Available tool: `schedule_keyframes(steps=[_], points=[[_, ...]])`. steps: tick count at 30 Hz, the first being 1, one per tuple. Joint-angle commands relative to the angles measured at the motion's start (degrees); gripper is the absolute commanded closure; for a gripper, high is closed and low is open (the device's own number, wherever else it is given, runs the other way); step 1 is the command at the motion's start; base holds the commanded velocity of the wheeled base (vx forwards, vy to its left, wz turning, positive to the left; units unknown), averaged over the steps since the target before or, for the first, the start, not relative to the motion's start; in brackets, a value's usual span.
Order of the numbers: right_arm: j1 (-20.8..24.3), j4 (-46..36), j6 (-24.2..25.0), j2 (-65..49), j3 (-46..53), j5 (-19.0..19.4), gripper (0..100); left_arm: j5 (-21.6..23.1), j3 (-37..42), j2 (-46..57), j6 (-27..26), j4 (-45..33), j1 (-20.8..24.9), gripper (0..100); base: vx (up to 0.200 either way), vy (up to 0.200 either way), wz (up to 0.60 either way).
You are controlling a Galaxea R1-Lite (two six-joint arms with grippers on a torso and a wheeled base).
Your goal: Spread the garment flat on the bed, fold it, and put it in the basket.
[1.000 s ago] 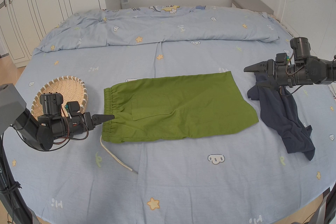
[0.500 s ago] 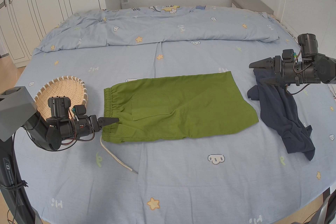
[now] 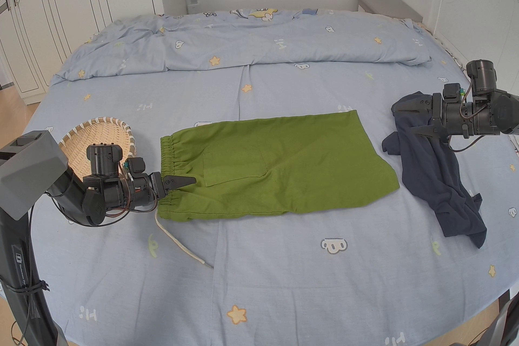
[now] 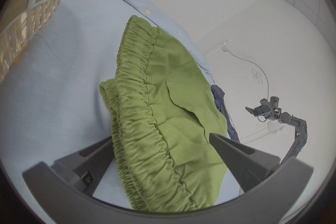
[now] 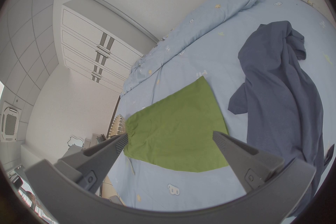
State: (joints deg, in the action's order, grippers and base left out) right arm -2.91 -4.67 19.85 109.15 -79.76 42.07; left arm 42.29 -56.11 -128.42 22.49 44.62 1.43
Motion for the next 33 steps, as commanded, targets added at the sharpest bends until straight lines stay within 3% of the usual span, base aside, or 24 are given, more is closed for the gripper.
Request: schedule_keyframes(steps=[1, 3, 4, 17, 33], points=[[-1.92, 0.01, -2.09, 4.05, -0.13, 0.03, 0, 0.43, -0.40, -0.08, 0.89, -0.85, 0.16, 0, 0.000, 0.000, 0.00], [-2.54, -0.34, -3.32, 6.07, -0.39, 0.03, 0, 0.60, -0.49, 0.01, 1.68, -1.20, -0.11, 0, 0.000, 0.000, 0.00], [-2.62, -0.34, -3.50, 7.04, -0.48, 0.03, 0, 0.87, -0.40, 0.01, 2.03, -1.11, -0.20, 100, 0.000, 0.000, 0.00], [-2.18, -1.31, -5.87, 16.53, -2.68, -0.41, 0, 9.04, 0.30, 2.38, 6.86, -1.11, -2.13, 100, 0.000, 0.000, 0.00], [1.33, -6.23, -5.87, 25.05, -12.17, -1.90, 0, 9.30, 1.62, 3.35, 6.86, -1.02, -3.01, 100, 0.000, 0.000, 0.00]])
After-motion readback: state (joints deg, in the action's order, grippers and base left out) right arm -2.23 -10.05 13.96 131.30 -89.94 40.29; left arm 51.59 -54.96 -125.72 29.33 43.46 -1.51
